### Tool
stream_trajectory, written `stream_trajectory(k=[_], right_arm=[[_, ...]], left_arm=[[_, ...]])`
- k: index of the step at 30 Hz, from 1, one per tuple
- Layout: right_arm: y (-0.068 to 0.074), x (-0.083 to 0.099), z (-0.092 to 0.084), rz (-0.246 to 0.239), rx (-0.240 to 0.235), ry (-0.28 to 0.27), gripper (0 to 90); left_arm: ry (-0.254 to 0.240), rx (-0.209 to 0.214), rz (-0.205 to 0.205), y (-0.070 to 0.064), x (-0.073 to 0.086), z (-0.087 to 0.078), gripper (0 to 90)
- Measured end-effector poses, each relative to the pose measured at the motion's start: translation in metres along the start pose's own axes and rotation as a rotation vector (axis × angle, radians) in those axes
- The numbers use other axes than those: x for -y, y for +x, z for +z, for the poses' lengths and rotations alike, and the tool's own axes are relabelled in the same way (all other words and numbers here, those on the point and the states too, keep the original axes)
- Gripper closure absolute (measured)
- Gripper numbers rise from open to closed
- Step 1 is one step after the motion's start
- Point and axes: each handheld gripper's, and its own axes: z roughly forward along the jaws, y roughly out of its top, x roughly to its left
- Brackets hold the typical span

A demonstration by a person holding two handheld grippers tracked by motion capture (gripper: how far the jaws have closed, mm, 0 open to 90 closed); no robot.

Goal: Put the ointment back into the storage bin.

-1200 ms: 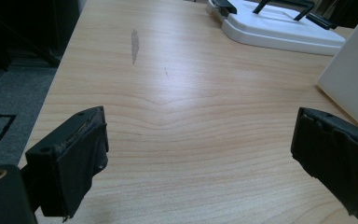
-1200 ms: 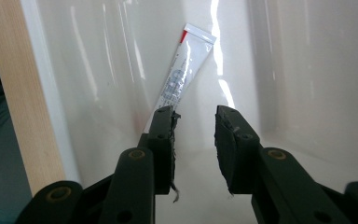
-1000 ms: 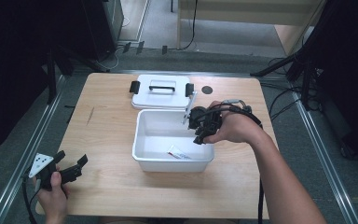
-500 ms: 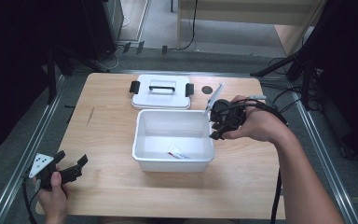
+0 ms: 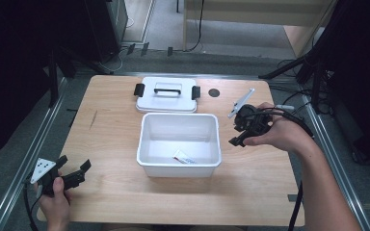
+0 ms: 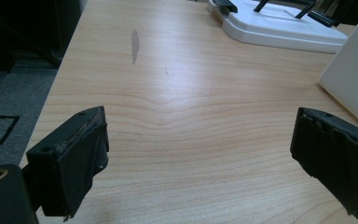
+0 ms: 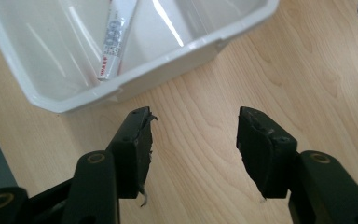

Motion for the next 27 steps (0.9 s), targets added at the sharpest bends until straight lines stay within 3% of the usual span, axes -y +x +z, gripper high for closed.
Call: stream_trajectory(k=[6, 8, 10, 16, 17, 18, 19, 24, 27], right_arm=[[-0.007, 0.021, 0.012, 0.096, 0.034, -0.028, 30.2], [-0.008, 0.025, 0.015, 0.109, 0.038, -0.04, 28.8], [-0.01, 0.037, 0.022, 0.18, 0.053, -0.065, 28.0], [-0.011, 0.056, 0.032, 0.228, 0.137, -0.118, 22.0], [-0.01, 0.063, 0.036, 0.268, 0.159, -0.132, 19.7], [-0.01, 0.063, 0.036, 0.268, 0.159, -0.132, 19.7], [-0.01, 0.07, 0.042, 0.305, 0.153, -0.148, 16.3], [-0.01, 0.089, 0.056, 0.391, 0.181, -0.202, 8.2], [-0.011, 0.102, 0.063, 0.466, 0.184, -0.244, 2.0]], left_arm=[[0.001, -0.001, 0.001, 0.0, 0.0, 0.0, 4.6], [0.001, -0.001, 0.002, 0.0, 0.0, 0.0, 4.6], [0.0, -0.001, 0.001, 0.0, 0.0, 0.0, 4.6], [0.002, -0.003, 0.005, 0.0, 0.0, 0.0, 4.6], [0.002, -0.003, 0.005, 0.0, 0.0, 0.0, 4.6], [0.003, -0.003, 0.006, 0.0, 0.0, 0.0, 4.6], [0.003, -0.004, 0.008, -0.001, 0.0, 0.0, 4.6], [0.005, -0.003, 0.009, -0.001, 0.0, 0.0, 4.6], [0.006, -0.003, 0.01, -0.001, 0.0, 0.0, 4.6]])
